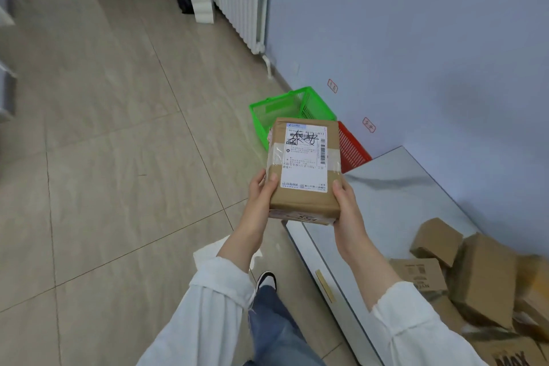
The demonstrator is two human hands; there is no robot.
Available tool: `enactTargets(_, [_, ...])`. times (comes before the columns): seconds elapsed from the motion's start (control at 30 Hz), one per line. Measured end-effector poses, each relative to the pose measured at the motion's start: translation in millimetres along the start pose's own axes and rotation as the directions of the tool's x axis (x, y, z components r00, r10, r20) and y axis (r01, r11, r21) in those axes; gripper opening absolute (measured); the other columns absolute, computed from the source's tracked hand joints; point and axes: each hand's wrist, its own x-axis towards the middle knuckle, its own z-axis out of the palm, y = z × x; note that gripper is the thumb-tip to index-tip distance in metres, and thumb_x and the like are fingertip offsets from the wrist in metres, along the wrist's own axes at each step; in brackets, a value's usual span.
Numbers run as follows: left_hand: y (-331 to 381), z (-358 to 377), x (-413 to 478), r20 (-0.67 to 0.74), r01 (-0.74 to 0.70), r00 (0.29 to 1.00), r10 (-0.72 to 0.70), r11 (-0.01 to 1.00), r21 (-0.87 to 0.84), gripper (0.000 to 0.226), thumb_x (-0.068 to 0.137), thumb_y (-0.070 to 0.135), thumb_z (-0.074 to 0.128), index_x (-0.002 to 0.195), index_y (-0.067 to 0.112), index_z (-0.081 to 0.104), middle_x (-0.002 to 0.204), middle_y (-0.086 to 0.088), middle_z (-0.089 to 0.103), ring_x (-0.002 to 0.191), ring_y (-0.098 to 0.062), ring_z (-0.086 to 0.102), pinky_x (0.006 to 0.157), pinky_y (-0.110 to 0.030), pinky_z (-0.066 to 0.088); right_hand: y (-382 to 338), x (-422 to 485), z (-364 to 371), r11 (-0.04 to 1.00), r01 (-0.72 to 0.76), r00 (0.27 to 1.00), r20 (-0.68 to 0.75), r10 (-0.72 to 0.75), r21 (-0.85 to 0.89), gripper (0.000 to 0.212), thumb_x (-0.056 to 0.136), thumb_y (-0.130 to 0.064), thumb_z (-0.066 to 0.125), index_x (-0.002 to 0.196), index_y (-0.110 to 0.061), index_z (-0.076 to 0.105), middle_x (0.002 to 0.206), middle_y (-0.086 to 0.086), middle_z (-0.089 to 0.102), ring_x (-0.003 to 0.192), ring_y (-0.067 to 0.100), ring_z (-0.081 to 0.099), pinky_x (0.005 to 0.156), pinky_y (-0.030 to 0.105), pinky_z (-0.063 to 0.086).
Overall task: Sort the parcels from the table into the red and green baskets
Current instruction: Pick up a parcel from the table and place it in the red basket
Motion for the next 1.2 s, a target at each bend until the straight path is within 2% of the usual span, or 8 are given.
enactTargets(0.2, [64.3, 8.6, 88.6, -0.027, -0.002, 1.000, 0.003, 0.999, 0.043, 0.051, 0.092, 0.046, 0.046, 0.136, 0.027, 0.032, 0.130, 0.005, 0.050, 0.115, -0.014, 0.051, 0.101, -0.036, 0.041, -38.0, 99.1, 32.4, 0.999, -0.022, 1.000, -0.003, 0.022, 0.037, 0.068, 0.073, -0.056, 0.057, 0.136, -0.037, 0.042, 0.132, -0.007, 0.056, 0.123, 0.015, 0.051, 0.108, 0.049, 0.037])
enactTargets(0.4, [116.8, 14.7, 180.8, 0.010, 0.009, 1.000, -0.010, 0.994, 0.105, 0.048, 0.092, 0.046, 0.047, 0.134, 0.027, 0.035, 0.124, 0.005, 0.053, 0.107, -0.011, 0.054, 0.098, -0.035, 0.043, -69.2, 187.9, 57.3, 0.997, 0.001, 0.999, -0.036, 0.002, 0.074, 0.049, 0.092, -0.039, 0.050, 0.140, -0.032, 0.038, 0.135, -0.005, 0.053, 0.121, 0.014, 0.052, 0.105, 0.040, 0.041])
enactTargets(0.53, [142.3, 26.4, 253.7, 0.096, 0.012, 0.995, -0.027, 0.988, 0.151, 0.046, 0.092, 0.045, 0.048, 0.133, 0.027, 0.038, 0.123, 0.004, 0.054, 0.103, -0.009, 0.055, 0.092, -0.031, 0.044, -83.9, 248.2, 67.8, 0.992, -0.002, 0.993, -0.118, 0.017, 0.128, 0.050, 0.093, -0.037, 0.049, 0.142, -0.030, 0.036, 0.131, -0.004, 0.055, 0.117, 0.015, 0.054, 0.091, 0.031, 0.047])
enactTargets(0.77, [184.6, 49.3, 383.8, 0.317, 0.037, 0.941, -0.120, 0.966, 0.255, 0.046, 0.093, 0.041, 0.046, 0.136, 0.026, 0.037, 0.125, 0.003, 0.053, 0.101, -0.008, 0.055, 0.086, -0.026, 0.044, -100.6, 347.0, 84.6, 0.981, -0.016, 0.946, -0.315, 0.077, 0.193, 0.062, 0.086, -0.052, 0.051, 0.143, -0.037, 0.030, 0.129, -0.005, 0.056, 0.116, 0.017, 0.055, 0.106, 0.044, 0.039])
enactTargets(0.87, [193.6, 67.6, 430.5, 0.406, 0.040, 0.895, -0.186, 0.938, 0.343, 0.045, 0.094, 0.040, 0.046, 0.135, 0.025, 0.039, 0.127, 0.001, 0.054, 0.106, -0.011, 0.055, 0.097, -0.030, 0.042, -106.0, 376.2, 83.6, 0.977, -0.030, 0.905, -0.408, 0.116, 0.211, 0.080, 0.072, -0.063, 0.056, 0.143, -0.037, 0.028, 0.134, -0.005, 0.052, 0.119, 0.018, 0.053, 0.107, 0.046, 0.037])
enactTargets(0.97, [193.9, 93.1, 465.8, 0.469, 0.033, 0.846, -0.252, 0.904, 0.426, 0.046, 0.094, 0.037, 0.047, 0.137, 0.023, 0.040, 0.131, -0.001, 0.054, 0.111, -0.014, 0.054, 0.105, -0.035, 0.039, -105.3, 397.2, 70.8, 0.963, -0.023, 0.843, -0.512, 0.164, 0.270, 0.065, 0.087, -0.050, 0.052, 0.143, -0.028, 0.028, 0.135, -0.001, 0.050, 0.119, 0.019, 0.052, 0.107, 0.043, 0.038])
enactTargets(1.07, [181.6, 122.2, 495.4, 0.522, 0.012, 0.786, -0.332, 0.852, 0.524, 0.050, 0.094, 0.039, 0.046, 0.140, 0.023, 0.038, 0.136, 0.000, 0.050, 0.123, -0.016, 0.049, 0.110, -0.036, 0.034, -101.4, 412.3, 51.1, 0.947, -0.010, 0.780, -0.591, 0.208, 0.320, 0.057, 0.091, -0.042, 0.049, 0.142, -0.027, 0.030, 0.126, -0.002, 0.054, 0.111, 0.016, 0.056, 0.097, 0.035, 0.044])
enactTargets(1.2, [146.4, 156.6, 536.6, 0.542, -0.034, 0.722, -0.431, 0.759, 0.650, 0.067, 0.083, 0.062, 0.050, 0.142, 0.036, 0.033, 0.143, 0.006, 0.046, 0.129, -0.016, 0.045, 0.112, -0.042, 0.031, -83.7, 434.2, 19.2, 0.915, -0.038, 0.738, -0.606, 0.296, 0.402, 0.048, 0.094, -0.040, 0.045, 0.140, -0.030, 0.034, 0.117, -0.003, 0.060, 0.095, 0.011, 0.061, 0.067, 0.022, 0.048])
